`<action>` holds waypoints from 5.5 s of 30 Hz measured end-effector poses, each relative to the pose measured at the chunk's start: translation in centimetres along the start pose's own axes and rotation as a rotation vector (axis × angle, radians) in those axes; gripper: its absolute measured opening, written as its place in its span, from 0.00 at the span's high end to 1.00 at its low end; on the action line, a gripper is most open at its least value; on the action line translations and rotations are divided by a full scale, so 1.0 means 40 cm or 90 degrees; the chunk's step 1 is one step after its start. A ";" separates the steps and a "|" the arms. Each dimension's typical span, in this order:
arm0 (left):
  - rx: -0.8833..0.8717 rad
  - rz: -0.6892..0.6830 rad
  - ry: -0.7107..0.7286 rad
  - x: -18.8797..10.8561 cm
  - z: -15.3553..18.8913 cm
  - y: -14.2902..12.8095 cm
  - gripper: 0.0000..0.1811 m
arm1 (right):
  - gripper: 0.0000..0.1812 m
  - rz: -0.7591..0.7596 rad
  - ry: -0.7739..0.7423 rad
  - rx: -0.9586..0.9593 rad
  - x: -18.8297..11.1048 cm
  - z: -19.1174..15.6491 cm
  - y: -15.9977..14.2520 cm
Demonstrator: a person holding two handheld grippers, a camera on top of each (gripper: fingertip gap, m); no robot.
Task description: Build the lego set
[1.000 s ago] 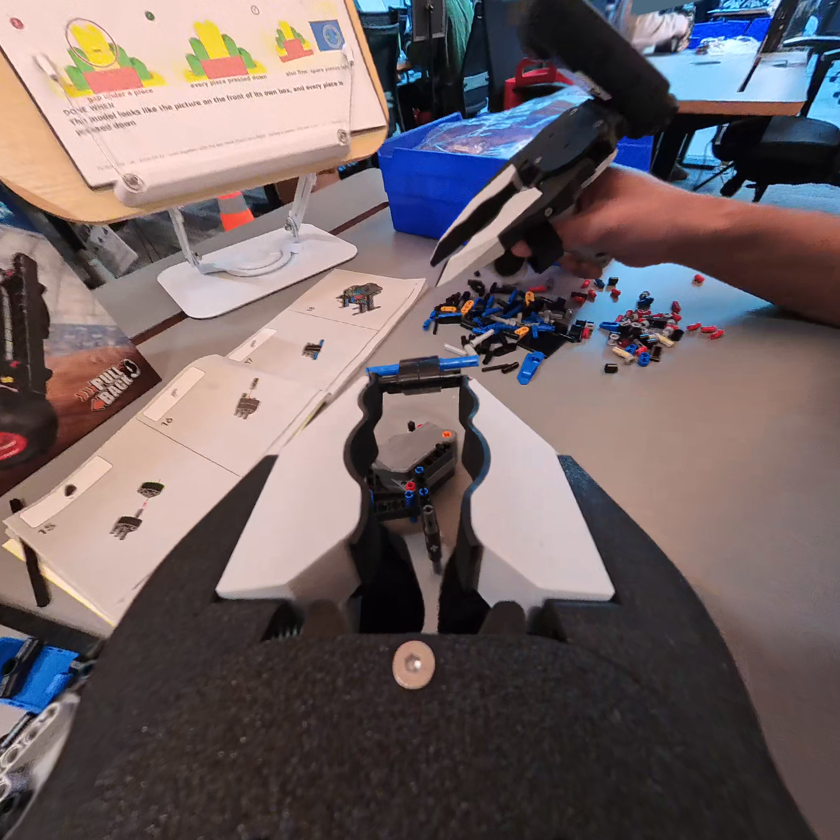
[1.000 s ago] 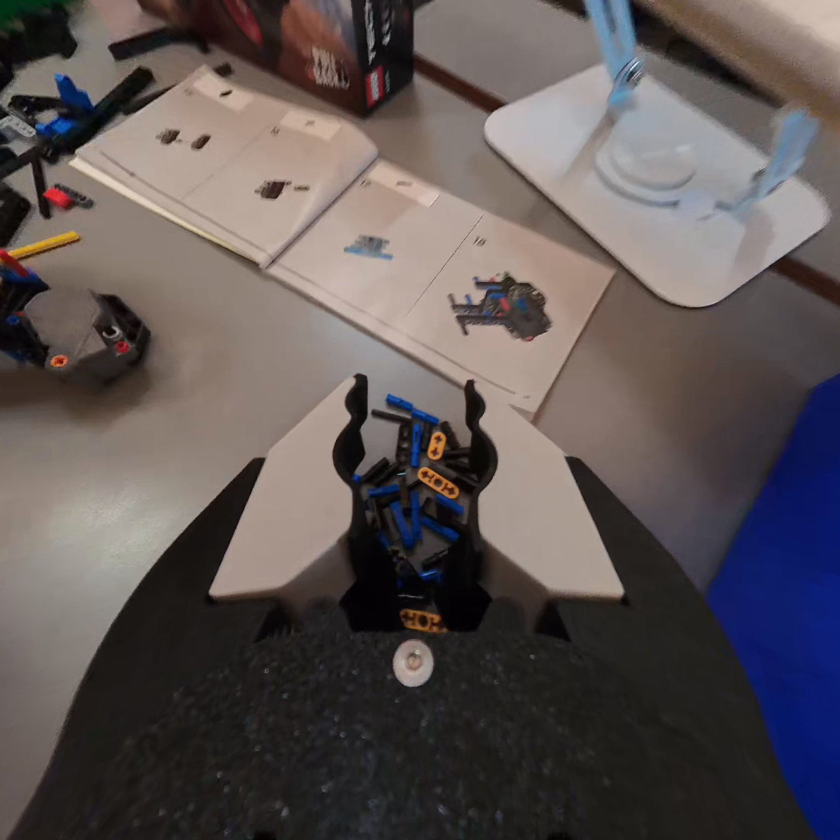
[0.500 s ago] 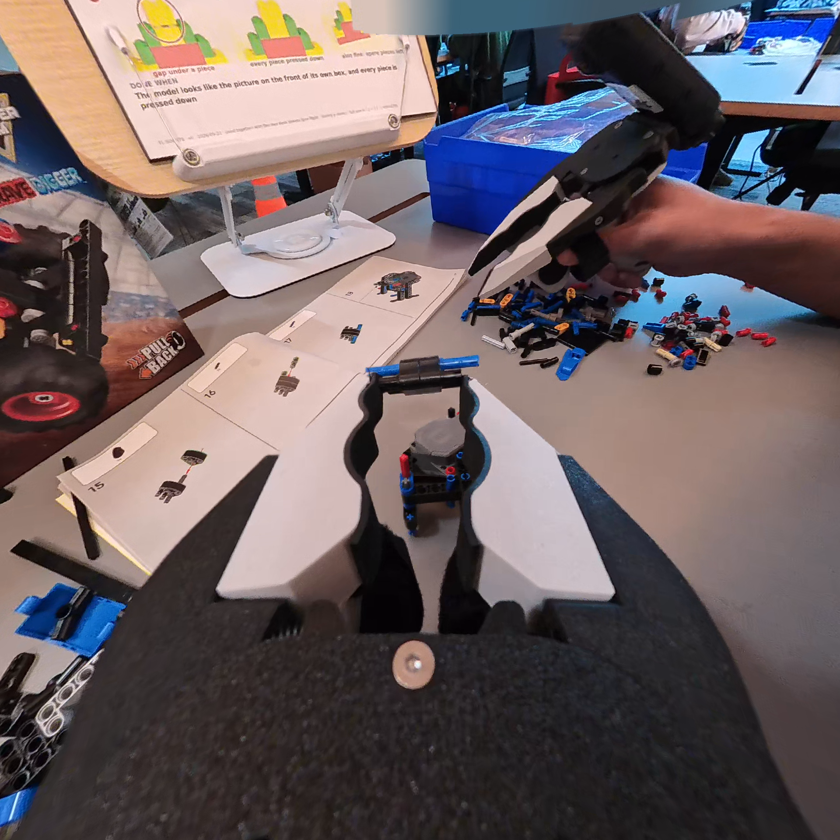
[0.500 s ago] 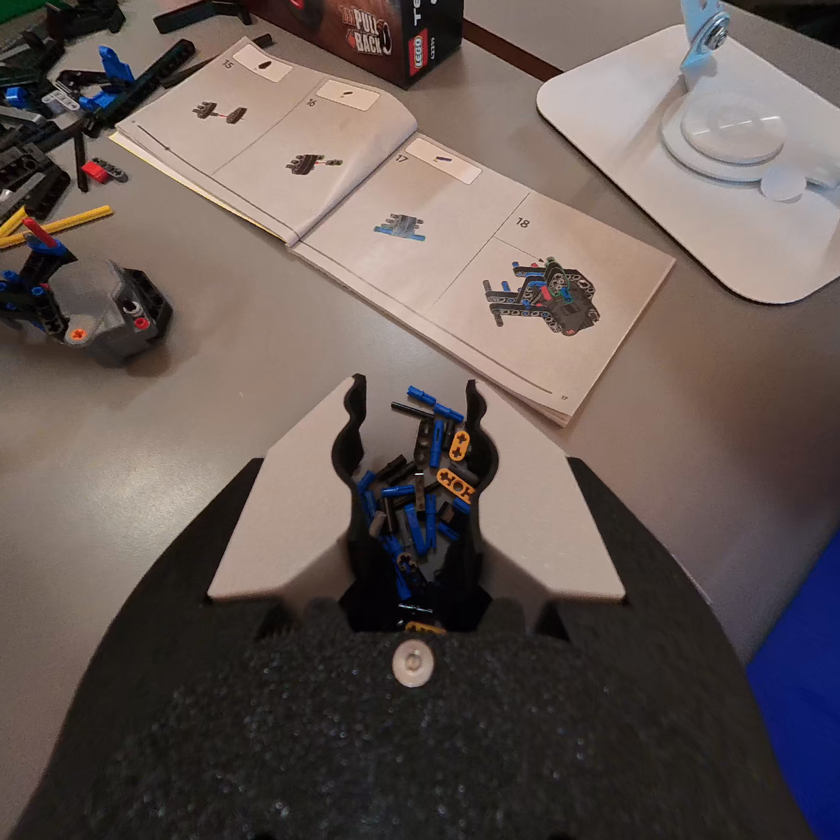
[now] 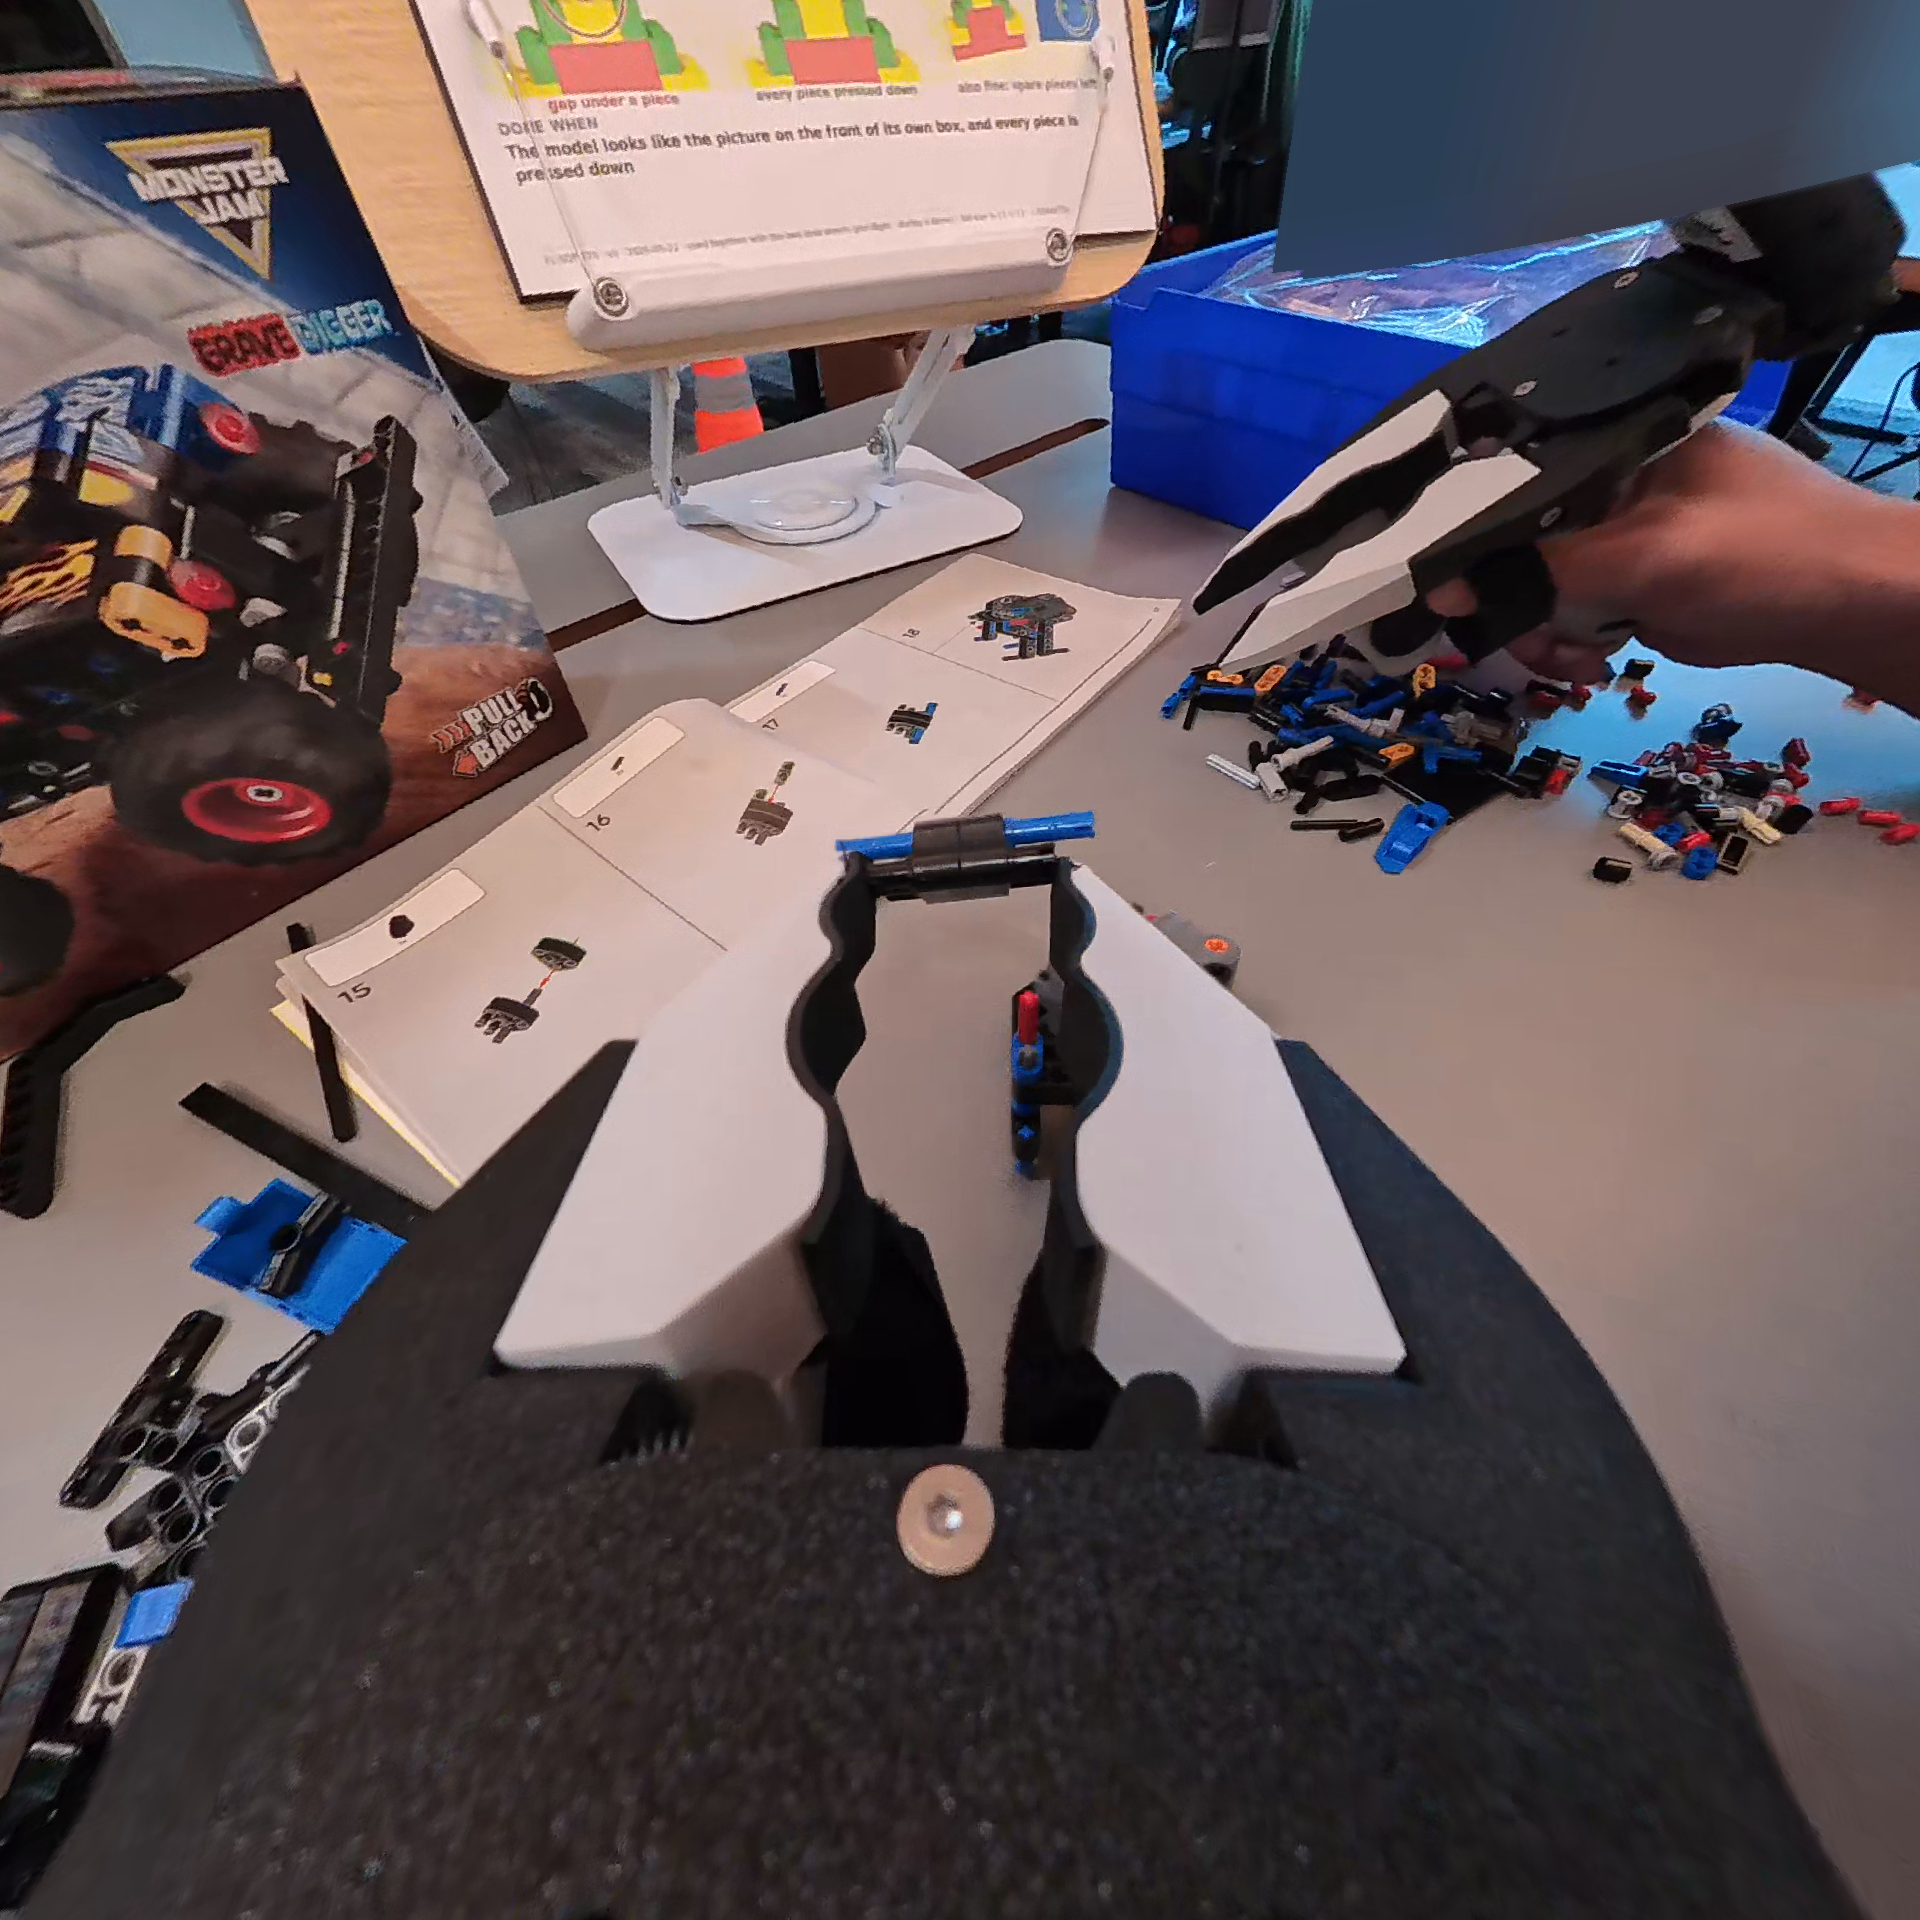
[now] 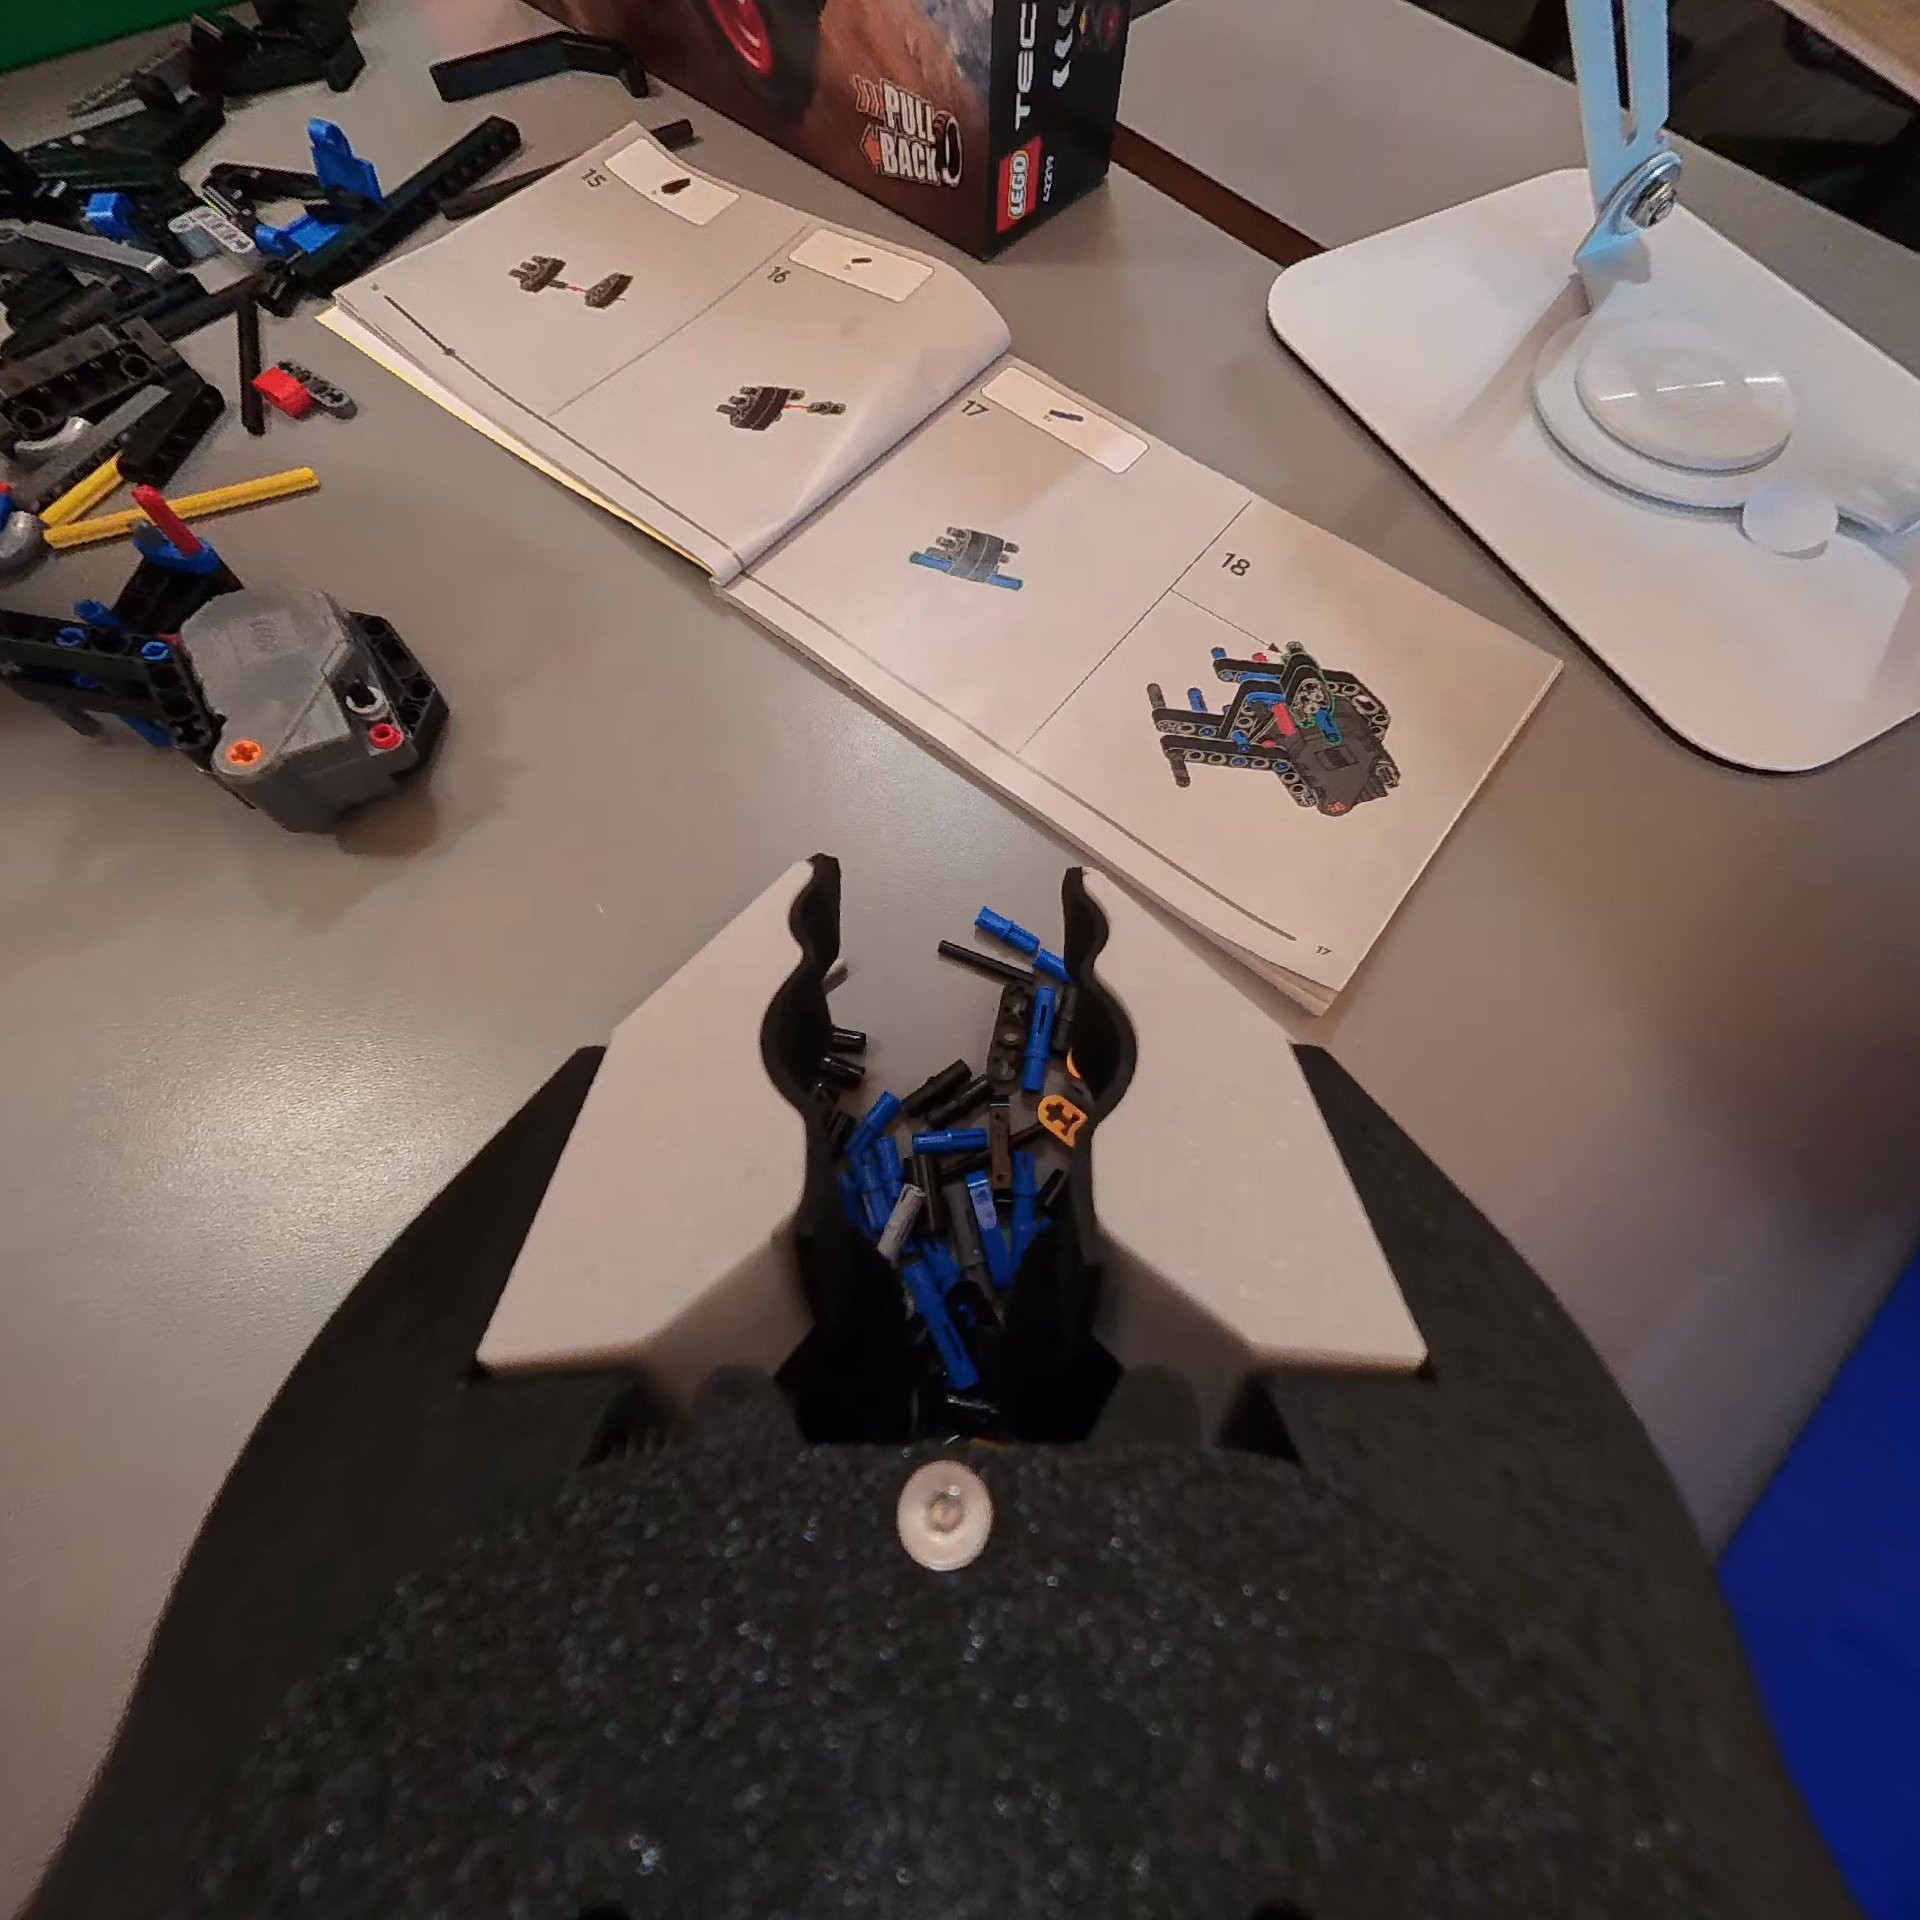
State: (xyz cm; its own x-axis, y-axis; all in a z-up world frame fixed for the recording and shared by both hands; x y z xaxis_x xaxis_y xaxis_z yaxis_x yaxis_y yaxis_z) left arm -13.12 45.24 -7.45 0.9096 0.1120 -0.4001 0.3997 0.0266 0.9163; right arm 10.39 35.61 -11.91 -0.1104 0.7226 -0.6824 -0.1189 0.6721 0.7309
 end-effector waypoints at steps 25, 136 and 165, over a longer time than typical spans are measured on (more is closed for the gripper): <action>-0.006 -0.057 -0.054 0.008 0.011 -0.030 0.83 | 0.77 0.016 0.042 -0.037 0.003 -0.044 0.008; -0.234 -0.015 -0.289 -0.142 0.072 0.014 0.83 | 0.75 0.222 -0.186 -0.575 0.000 -0.356 0.146; -0.199 -0.026 -0.284 -0.136 0.083 0.031 0.83 | 0.75 0.227 -0.187 -0.595 -0.001 -0.367 0.141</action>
State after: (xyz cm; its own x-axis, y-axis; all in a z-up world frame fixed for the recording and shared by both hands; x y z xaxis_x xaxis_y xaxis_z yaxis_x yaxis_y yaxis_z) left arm -17.22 41.37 -4.21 0.8809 -0.3259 -0.3431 0.4450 0.3239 0.8349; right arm -4.79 37.00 -7.91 -0.0597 0.9495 -0.3080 -0.8569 0.1096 0.5038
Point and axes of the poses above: each gripper's, where its closed fingertips meet, x out along the fingers, y out of its top, z = x × y across the jaws, the point moved 4 cm from there along -x, back along the fingers, and after that the axes turned 7 degrees about -z, right-handed, at the moved point
